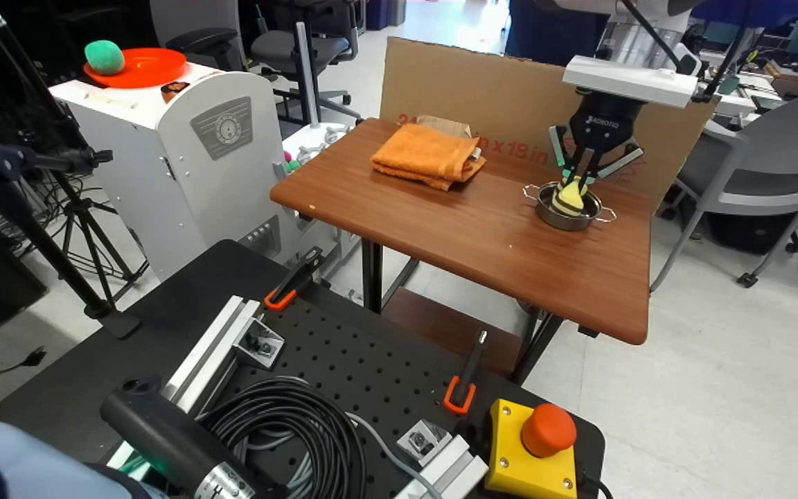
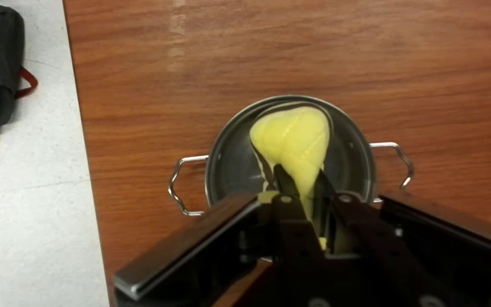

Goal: Pick up the object from the silver pot and put it on the table.

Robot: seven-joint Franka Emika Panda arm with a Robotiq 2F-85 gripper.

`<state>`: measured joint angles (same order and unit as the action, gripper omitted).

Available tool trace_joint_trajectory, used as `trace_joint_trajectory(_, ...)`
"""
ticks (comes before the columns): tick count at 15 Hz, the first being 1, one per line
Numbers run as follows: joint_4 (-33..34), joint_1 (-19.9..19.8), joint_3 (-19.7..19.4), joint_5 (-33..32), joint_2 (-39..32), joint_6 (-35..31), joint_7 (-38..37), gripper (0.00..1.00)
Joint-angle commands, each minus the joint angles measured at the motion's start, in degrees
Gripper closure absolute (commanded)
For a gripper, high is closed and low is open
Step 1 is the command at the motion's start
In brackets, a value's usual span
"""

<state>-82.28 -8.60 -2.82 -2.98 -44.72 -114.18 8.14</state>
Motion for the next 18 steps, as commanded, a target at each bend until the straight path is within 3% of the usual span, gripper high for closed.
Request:
trace_joint_trajectory(1, -6.0, 1.2, 0.0, -1.4, 7.9, 1.0, 1.7, 1.0)
trace_joint_trajectory(6, -18.8, 3.9, 0.0, -5.6, 21.5, -0.6, 1.7, 0.98)
trace_joint_trajectory(10, -28.4, 6.0, 1.7, -4.2, 28.0, -1.4, 0.1, 0.98)
trace_joint_trajectory(14, -35.8, 8.0, 3.8, -2.8, 28.9, -5.3, -1.6, 0.98)
trace_joint_trajectory(18, -37.8, 9.2, 3.8, -3.4, 24.5, -11.2, -4.5, 0.98)
